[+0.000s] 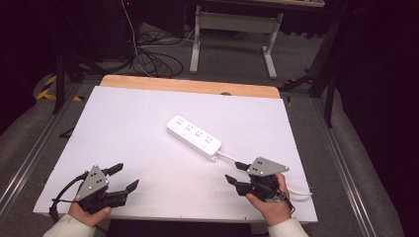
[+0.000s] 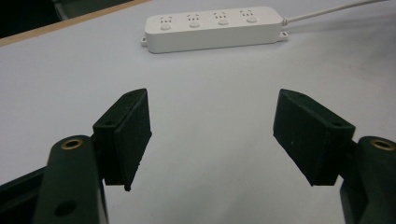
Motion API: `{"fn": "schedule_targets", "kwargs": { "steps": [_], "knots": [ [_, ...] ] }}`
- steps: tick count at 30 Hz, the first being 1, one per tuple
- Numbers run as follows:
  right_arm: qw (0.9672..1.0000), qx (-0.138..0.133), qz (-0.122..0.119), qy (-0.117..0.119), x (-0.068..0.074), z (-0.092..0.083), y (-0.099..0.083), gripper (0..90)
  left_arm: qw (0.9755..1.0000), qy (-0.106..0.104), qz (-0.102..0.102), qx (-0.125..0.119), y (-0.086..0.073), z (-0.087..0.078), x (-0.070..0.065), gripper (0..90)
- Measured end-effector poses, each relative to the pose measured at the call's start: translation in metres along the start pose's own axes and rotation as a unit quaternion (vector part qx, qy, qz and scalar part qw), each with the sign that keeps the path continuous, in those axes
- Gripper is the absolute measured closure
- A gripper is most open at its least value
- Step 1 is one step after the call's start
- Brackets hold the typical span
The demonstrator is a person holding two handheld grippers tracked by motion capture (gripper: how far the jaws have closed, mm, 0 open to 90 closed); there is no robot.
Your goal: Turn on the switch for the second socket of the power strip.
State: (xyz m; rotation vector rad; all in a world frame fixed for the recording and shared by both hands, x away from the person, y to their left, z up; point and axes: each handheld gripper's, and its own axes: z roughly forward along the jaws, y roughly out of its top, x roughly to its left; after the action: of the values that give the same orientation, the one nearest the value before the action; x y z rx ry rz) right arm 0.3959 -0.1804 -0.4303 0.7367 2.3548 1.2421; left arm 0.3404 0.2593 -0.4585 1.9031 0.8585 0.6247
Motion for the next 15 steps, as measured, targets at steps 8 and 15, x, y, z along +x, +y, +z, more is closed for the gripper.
{"fn": "schedule_targets", "kwargs": {
  "steps": [8,15],
  "knots": [
    [0.9998,0.003,-0.021,0.007,0.000,0.007,0.025,50.1,1.0000,0.001,-0.003,0.000,-0.001,-0.001,0.001,28.0],
    [0.9994,0.012,-0.032,0.011,0.000,0.015,0.039,50.3,1.0000,0.001,-0.002,0.002,0.000,0.000,0.001,28.0]
  ]
}}
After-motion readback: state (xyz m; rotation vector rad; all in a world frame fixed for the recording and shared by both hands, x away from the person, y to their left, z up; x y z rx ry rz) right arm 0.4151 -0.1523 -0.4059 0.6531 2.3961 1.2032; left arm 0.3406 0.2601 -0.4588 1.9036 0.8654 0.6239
